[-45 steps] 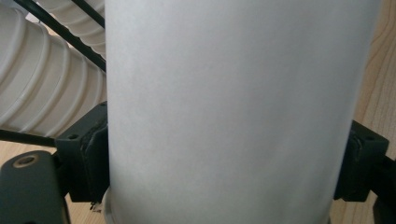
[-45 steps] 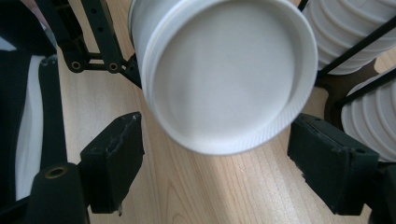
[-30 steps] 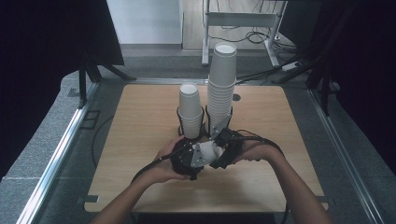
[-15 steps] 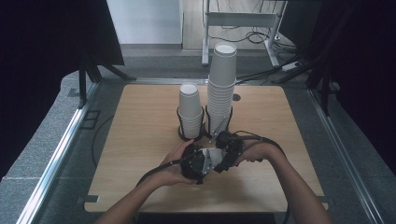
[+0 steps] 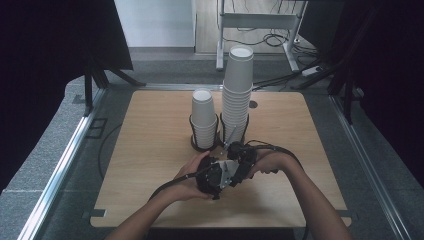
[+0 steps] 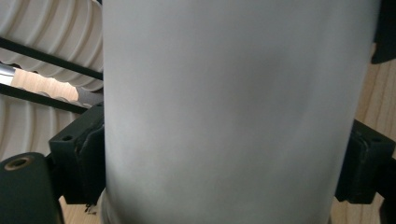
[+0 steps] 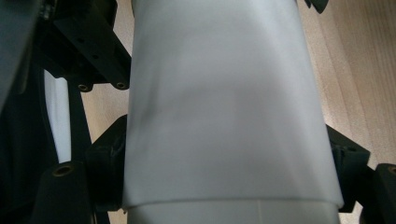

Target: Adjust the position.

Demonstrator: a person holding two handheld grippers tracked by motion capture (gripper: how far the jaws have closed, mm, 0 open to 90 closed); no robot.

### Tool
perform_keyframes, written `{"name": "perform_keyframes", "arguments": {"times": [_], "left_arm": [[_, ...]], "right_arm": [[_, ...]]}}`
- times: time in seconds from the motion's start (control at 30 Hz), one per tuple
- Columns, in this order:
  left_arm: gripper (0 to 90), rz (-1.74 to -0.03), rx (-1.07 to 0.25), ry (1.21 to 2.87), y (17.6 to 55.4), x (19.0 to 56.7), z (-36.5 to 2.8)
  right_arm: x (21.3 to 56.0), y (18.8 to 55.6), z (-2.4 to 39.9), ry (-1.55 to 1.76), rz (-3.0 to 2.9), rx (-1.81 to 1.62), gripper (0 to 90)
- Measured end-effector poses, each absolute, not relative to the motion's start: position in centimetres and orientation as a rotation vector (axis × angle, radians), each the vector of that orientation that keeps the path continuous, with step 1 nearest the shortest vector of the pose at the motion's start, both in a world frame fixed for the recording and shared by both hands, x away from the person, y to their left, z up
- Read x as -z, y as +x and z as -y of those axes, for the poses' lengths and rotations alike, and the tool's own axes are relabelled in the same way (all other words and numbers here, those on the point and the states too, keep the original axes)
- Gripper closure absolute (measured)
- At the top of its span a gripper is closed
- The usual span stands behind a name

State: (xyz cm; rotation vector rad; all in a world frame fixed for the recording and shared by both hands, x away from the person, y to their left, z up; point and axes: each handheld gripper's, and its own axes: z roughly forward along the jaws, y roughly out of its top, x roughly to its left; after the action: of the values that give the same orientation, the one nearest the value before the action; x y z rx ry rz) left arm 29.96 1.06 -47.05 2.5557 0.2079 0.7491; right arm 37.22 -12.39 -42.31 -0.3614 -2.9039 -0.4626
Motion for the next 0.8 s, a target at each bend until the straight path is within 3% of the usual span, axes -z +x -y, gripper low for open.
{"name": "perform_keyframes", "arguments": {"times": [0.2,0.8], "left_arm": [[0.0,-0.244,-0.721,2.517,29.9,46.7,-1.1],[0.0,-0.299,-0.642,2.414,29.4,45.9,-2.9]], "right_arm": [[42.2,37.0,12.8,-0.345,2.904,0.512,22.7],[42.7,36.5,14.4,-0.354,2.892,0.655,22.8]]}}
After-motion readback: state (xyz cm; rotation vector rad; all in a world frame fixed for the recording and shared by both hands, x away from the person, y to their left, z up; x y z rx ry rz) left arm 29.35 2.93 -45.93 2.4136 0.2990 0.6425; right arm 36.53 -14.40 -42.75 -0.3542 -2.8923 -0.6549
